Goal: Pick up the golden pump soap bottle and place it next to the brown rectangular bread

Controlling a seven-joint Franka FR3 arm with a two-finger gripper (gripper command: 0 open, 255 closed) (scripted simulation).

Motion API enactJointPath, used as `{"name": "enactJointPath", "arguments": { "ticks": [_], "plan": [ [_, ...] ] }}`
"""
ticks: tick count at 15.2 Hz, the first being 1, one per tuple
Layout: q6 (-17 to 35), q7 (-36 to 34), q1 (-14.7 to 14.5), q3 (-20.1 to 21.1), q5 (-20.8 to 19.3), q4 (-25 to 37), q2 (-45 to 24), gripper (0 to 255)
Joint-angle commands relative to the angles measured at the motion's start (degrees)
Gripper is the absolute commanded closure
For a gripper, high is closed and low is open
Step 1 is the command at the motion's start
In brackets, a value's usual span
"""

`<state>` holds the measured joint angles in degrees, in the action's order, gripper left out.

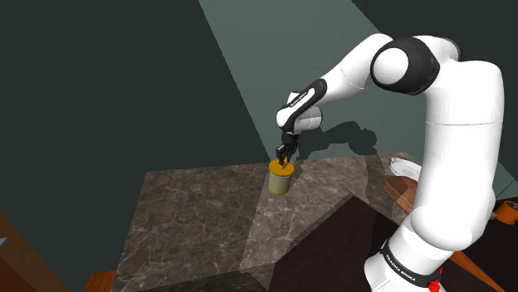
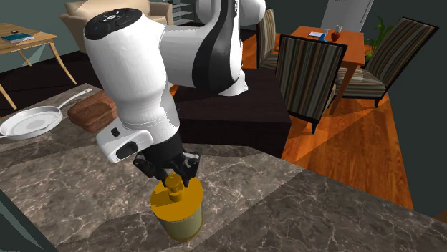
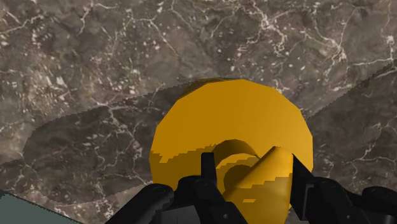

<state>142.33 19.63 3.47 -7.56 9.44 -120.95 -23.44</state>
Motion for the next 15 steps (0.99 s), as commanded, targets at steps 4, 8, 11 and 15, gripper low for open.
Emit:
{"name": "enactJointPath", "arguments": {
  "ticks": [4, 8, 11, 15],
  "plan": [
    [-2.42, -0.58, -0.29, -0.41, -0.73, -0.01, 2.43, 255],
    [-4.92, -1.15, -0.53, -0.76, -1.45, 0.21, 4.75, 255],
    [-6.85, -1.57, -0.68, -0.99, -1.96, 0.51, 6.4, 255],
    [-9.46, -2.1, -0.84, -1.24, -2.62, 1.09, 8.49, 255]
  ]
}}
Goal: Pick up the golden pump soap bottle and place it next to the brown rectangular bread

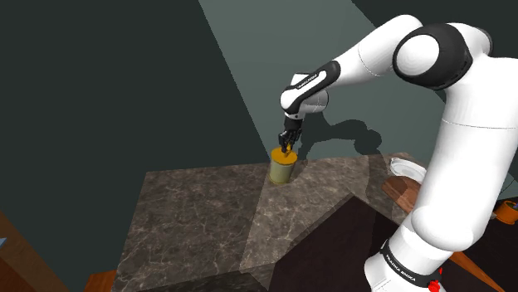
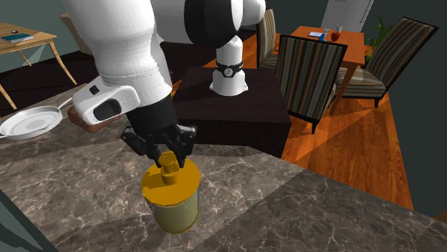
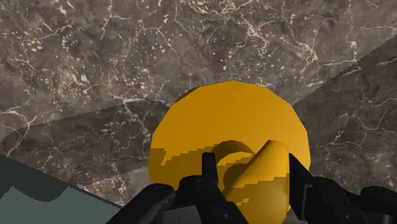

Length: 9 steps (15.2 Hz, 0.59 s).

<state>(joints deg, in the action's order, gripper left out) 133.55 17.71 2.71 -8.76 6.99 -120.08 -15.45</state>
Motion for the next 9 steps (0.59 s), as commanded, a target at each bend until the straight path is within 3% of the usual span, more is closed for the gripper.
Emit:
{"name": "enactJointPath", "arguments": {
  "ticks": [1, 9],
  "plan": [
    [-1.34, -0.31, -0.1, -0.1, -0.32, 0.39, 1.0, 255],
    [-6.76, -1.25, -0.31, -0.43, -1.44, 2.25, 4.65, 255]
  ]
}}
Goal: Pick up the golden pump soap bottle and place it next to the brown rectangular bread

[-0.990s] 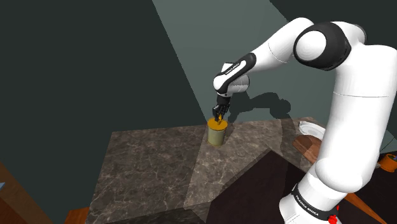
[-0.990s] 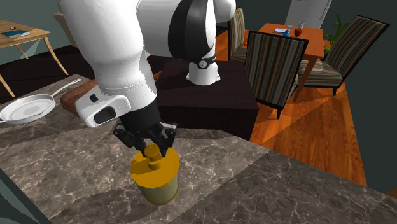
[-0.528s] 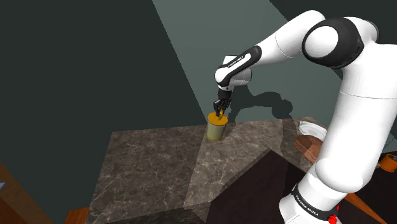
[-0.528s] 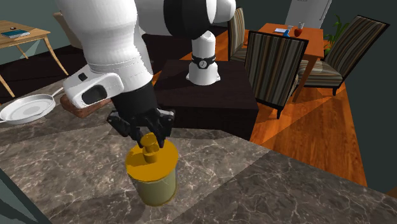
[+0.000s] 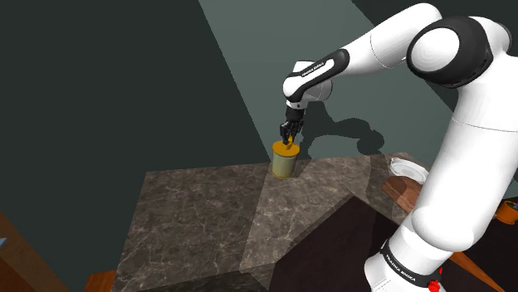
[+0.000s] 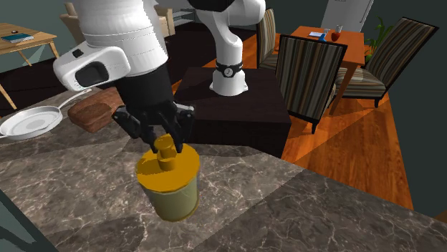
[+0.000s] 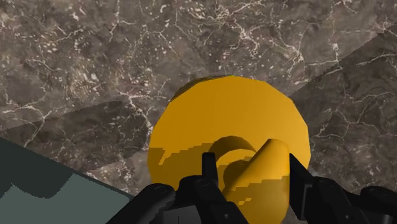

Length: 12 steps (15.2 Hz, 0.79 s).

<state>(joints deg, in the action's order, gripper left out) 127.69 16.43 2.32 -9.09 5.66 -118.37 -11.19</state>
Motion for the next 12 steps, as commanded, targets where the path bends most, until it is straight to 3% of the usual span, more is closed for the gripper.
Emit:
{"name": "enactJointPath", "arguments": {
  "ticks": [1, 12],
  "plan": [
    [-1.59, -0.08, 0.06, -0.13, -0.25, 0.83, 0.8, 255],
    [-9.33, -1.09, -0.07, -0.33, -1.36, 4.83, 4.63, 255]
  ]
}}
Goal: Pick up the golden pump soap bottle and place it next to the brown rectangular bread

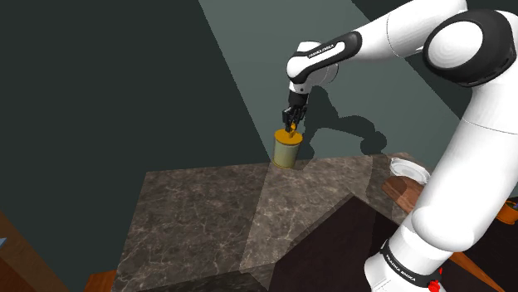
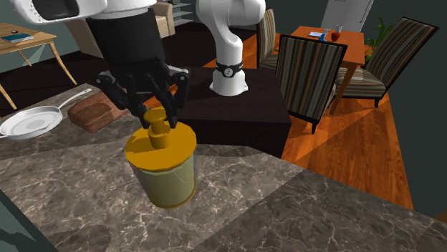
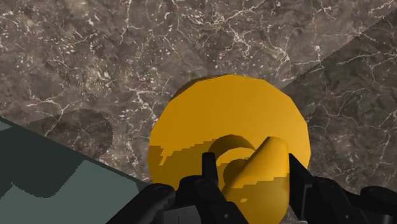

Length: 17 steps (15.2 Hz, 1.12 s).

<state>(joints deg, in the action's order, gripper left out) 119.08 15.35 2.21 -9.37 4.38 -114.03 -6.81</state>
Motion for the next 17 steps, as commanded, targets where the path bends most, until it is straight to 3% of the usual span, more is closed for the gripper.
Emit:
{"name": "enactJointPath", "arguments": {
  "ticks": [1, 17],
  "plan": [
    [-1.44, -0.09, 0.03, -0.05, -0.16, 0.93, 0.54, 255],
    [-13.16, -1.05, -0.01, -0.13, -0.99, 9.75, 3.51, 255]
  ]
}}
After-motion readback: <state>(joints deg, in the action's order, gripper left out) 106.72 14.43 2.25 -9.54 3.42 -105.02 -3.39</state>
